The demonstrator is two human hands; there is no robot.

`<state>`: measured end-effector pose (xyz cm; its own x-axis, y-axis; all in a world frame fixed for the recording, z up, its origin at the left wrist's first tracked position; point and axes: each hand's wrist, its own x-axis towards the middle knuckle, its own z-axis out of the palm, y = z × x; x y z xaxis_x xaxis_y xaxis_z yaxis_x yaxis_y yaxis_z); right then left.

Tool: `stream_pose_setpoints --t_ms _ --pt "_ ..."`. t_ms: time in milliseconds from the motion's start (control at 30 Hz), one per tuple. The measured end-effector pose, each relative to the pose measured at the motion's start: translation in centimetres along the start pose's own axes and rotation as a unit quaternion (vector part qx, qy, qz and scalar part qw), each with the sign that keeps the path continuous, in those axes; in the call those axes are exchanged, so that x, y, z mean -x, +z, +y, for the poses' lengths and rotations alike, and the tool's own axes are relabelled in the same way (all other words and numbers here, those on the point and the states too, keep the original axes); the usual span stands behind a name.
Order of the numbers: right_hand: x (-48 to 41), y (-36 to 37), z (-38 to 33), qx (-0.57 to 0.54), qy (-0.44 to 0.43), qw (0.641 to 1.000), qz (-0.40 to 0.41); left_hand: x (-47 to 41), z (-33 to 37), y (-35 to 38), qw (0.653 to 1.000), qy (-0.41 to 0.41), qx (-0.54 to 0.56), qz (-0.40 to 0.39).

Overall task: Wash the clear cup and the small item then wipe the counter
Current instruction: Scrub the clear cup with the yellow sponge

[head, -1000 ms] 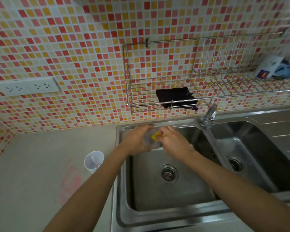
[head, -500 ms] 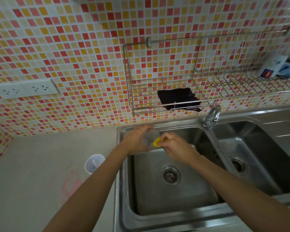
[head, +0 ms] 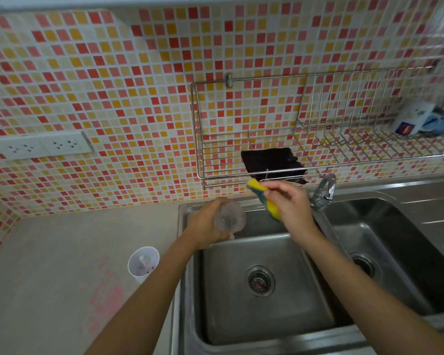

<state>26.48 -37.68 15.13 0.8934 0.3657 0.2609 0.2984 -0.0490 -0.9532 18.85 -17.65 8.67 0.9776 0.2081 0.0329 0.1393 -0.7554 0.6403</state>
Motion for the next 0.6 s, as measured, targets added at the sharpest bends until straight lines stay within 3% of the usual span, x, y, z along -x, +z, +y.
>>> stream_pose_setpoints --t_ms 100,200,467,600 --pt "-1.8 0.8 -3.0 0.015 -0.069 0.997 0.029 0.0 0.2 0.2 1.000 0.005 -0.001 0.009" --pt "-5.7 2.5 -3.8 0.087 -0.077 0.992 0.055 -0.1 0.6 0.5 1.000 0.006 0.008 0.022" --pt "-10.9 7.0 -1.2 0.342 -0.077 0.935 -0.049 0.0 1.1 1.5 0.999 0.003 0.027 0.044" --pt "-11.5 7.5 -0.2 0.389 -0.031 0.917 -0.078 -0.2 0.8 2.4 0.998 -0.006 0.023 0.062"
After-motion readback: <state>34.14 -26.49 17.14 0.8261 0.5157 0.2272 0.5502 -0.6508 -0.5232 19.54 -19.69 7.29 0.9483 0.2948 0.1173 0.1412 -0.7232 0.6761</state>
